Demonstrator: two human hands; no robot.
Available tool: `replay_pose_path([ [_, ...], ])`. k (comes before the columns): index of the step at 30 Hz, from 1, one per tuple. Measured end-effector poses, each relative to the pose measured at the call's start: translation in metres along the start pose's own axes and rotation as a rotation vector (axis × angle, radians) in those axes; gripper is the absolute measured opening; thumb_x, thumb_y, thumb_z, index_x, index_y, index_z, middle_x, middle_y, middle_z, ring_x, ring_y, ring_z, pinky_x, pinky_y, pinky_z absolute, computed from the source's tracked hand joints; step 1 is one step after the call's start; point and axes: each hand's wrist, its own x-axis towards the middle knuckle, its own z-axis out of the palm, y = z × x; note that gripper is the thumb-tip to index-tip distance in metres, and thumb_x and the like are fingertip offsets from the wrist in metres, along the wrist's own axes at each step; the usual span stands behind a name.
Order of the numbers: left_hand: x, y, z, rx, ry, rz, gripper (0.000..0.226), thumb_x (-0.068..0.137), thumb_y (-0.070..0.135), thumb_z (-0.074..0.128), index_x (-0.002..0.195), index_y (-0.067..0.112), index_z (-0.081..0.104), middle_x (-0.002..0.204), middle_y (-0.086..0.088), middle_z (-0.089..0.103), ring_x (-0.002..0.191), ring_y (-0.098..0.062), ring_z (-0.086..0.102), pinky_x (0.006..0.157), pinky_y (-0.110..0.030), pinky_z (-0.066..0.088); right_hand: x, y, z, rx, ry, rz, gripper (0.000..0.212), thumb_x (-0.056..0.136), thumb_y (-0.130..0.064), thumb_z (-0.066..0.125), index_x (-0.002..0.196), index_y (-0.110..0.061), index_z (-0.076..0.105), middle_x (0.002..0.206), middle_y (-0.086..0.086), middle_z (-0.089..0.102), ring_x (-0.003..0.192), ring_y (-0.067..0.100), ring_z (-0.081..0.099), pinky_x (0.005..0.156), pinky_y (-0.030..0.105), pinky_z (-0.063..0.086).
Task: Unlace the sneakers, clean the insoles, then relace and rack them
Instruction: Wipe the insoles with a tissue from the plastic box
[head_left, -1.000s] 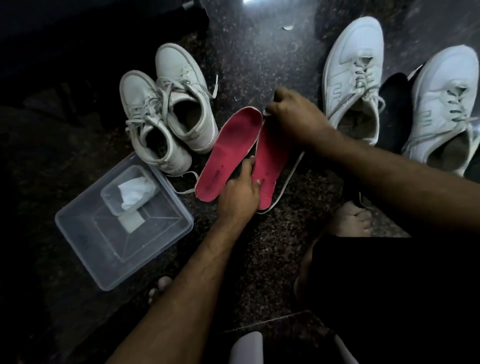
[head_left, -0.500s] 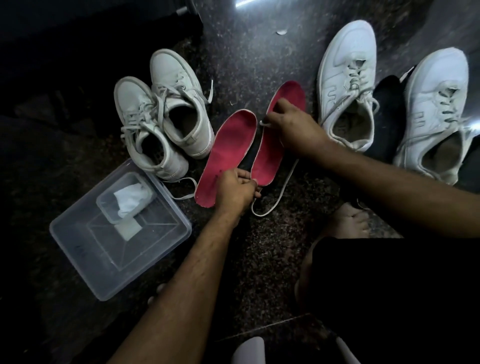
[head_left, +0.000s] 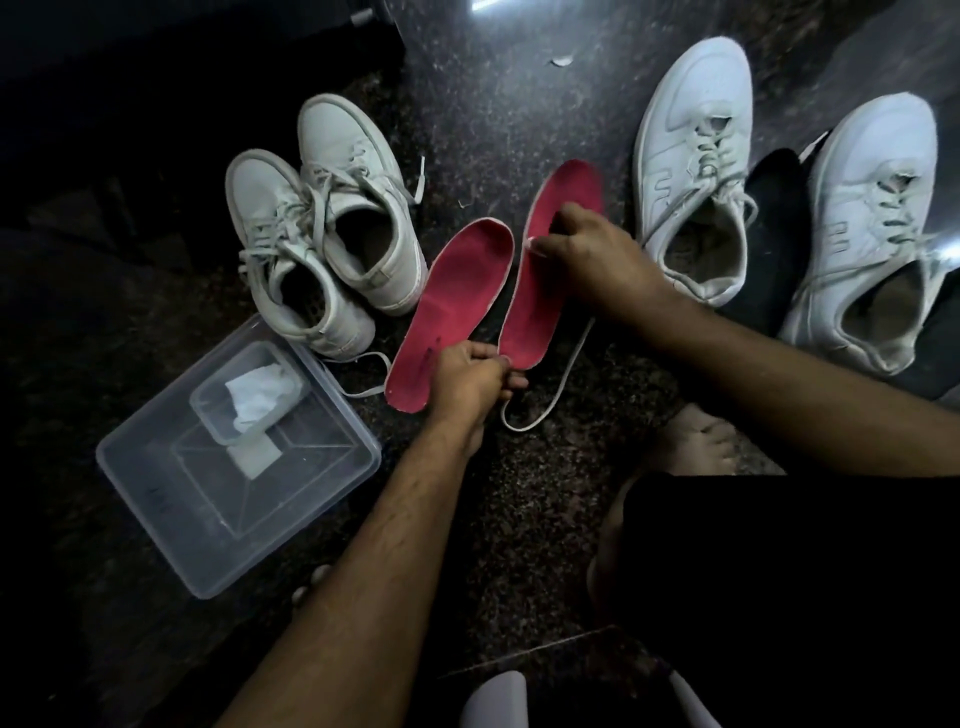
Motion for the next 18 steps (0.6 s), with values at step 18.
replay_pose_path([
  [18,-0.006,-0.012,0.001,-0.073,0.003,0.187,0.024,0.087,-0.004,0.06,0.093,0.016,0.048,0.07,-0.009,0.065,0.055,-0.012,0.062,0.056,-0.024,0.048,-0.029,-0.019,-0.007,0.189,-0.305,-0.117,0.027,0.093,-0.035,0.06,0.106,-0.016,0.073,0.095,0.003,0.051,0.091,0.026,0.061,0.076,0.034,0.047],
])
